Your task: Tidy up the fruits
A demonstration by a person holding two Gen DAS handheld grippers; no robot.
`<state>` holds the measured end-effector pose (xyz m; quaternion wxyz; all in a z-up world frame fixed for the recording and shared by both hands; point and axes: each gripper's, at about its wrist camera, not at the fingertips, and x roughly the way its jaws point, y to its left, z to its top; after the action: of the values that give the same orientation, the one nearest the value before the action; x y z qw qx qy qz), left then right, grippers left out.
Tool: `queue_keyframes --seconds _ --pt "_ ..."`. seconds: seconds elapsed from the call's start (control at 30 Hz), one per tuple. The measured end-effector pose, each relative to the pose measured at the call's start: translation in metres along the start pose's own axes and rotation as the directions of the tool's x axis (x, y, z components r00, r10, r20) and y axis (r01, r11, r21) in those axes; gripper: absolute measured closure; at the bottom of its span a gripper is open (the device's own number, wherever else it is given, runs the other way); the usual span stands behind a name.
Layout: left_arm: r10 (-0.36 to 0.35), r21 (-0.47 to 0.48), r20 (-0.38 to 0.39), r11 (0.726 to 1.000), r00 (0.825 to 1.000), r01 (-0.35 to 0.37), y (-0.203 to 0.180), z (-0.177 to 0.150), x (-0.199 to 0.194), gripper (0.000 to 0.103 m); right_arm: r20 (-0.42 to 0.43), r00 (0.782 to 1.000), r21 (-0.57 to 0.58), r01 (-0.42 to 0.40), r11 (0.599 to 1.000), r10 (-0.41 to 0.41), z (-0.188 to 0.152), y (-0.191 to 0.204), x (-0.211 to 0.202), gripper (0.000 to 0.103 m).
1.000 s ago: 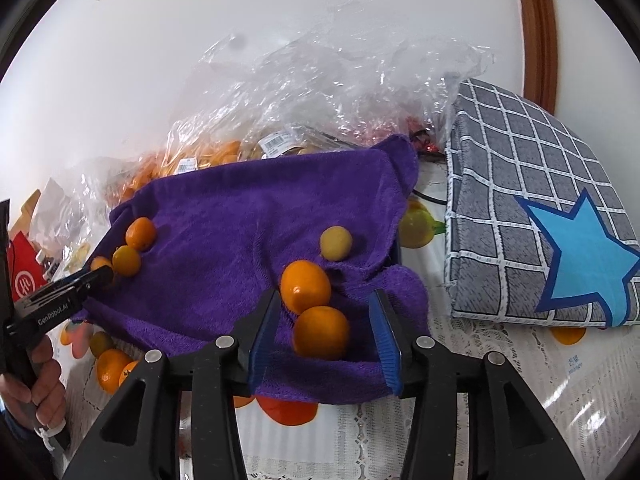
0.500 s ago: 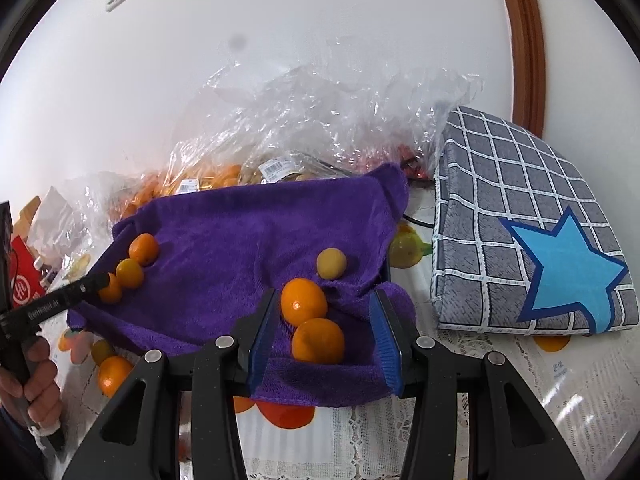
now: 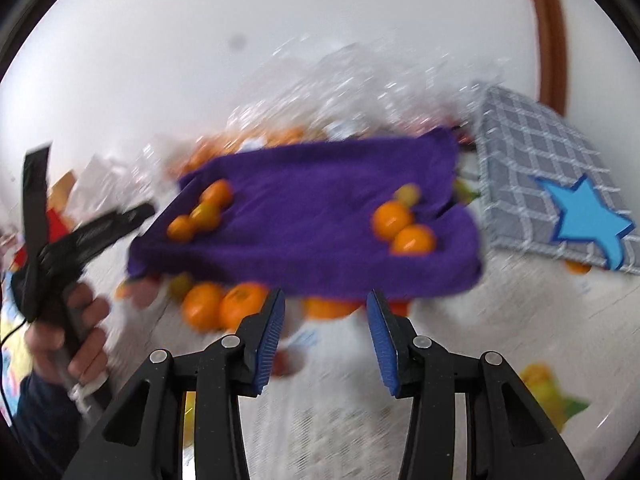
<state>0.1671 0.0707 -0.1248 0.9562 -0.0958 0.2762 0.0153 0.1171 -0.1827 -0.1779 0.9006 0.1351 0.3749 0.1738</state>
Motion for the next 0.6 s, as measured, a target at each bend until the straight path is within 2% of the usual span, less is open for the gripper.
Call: queue_keyframes --seconds 0.07,0.3,0.4,0.53,0.6 --pt "-0.022 0.007 -0.004 1.000 1.000 0.022 0.002 -0.001 -0.004 0.070 -0.015 1.000 -0.028 -0.012 1.000 0.012 -0.008 0.011 0.000 0.060" --pt "-0.072 0.029 -0.031 0.997 0.997 0.073 0.008 -0.004 -0.018 0.071 -0.092 0.996 -0.099 -0.009 0.995 0.000 -0.023 0.029 0.017 0.062" --pt "-0.087 0.032 -0.054 0.996 0.995 0.088 0.008 -0.005 -0.019 0.071 -0.145 0.989 -0.092 -0.005 0.996 -0.009 -0.024 0.029 0.029 0.069" --pt "-0.119 0.055 -0.073 0.991 0.990 0.123 0.001 -0.010 -0.020 0.071 -0.139 0.990 -0.120 0.003 0.993 -0.020 -0.024 0.032 0.030 0.079" --pt "-0.129 0.084 -0.088 0.987 0.988 0.136 -0.005 -0.015 -0.020 0.071 -0.131 0.991 -0.128 0.008 0.992 -0.025 -0.025 0.030 0.027 0.079"
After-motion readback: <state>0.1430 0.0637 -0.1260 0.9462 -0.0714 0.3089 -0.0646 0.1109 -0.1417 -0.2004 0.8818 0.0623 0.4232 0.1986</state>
